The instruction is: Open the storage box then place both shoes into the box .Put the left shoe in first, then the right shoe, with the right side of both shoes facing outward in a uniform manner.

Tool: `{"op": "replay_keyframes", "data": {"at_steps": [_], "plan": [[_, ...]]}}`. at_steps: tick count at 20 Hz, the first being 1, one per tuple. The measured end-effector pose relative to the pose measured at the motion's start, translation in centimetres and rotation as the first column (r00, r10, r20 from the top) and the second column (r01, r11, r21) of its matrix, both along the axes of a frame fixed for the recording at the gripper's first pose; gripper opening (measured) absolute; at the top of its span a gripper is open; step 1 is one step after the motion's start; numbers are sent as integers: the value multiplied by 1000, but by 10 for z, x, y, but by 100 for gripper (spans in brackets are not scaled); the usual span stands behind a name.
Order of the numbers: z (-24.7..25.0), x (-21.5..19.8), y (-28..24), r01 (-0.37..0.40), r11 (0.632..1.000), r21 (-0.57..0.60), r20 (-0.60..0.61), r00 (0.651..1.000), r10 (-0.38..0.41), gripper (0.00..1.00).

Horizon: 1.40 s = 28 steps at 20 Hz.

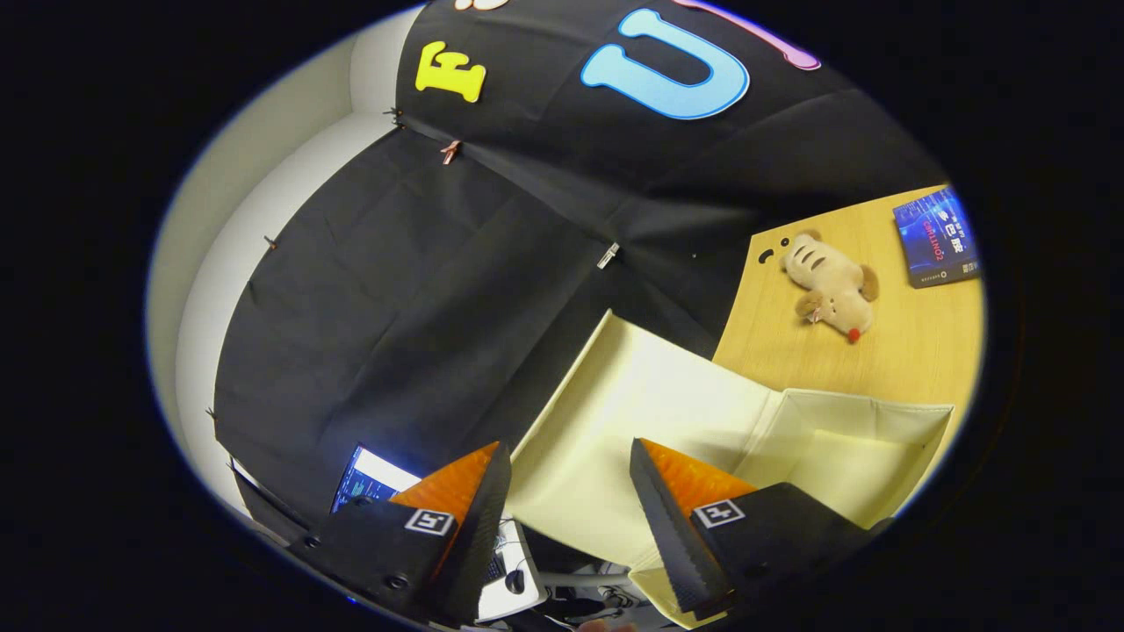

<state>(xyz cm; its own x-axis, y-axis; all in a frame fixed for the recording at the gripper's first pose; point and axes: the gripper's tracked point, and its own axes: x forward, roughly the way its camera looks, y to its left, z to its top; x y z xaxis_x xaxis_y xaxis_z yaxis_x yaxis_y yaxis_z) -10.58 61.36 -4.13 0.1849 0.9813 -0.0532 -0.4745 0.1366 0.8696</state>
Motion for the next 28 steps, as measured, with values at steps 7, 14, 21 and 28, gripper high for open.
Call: {"op": "replay_keyframes", "data": {"at_steps": [7, 14, 21, 28], "plan": [[-6, 13, -37, 98, 993, -64, 115, 989, -90, 97], [-23, 25, -127, 253, 945, -208, 266, 944, -195, 97], [-91, 34, -237, 394, 821, -414, 310, 909, -280, 97], [-206, 30, -340, 424, 652, -629, 241, 903, -355, 97]]}}
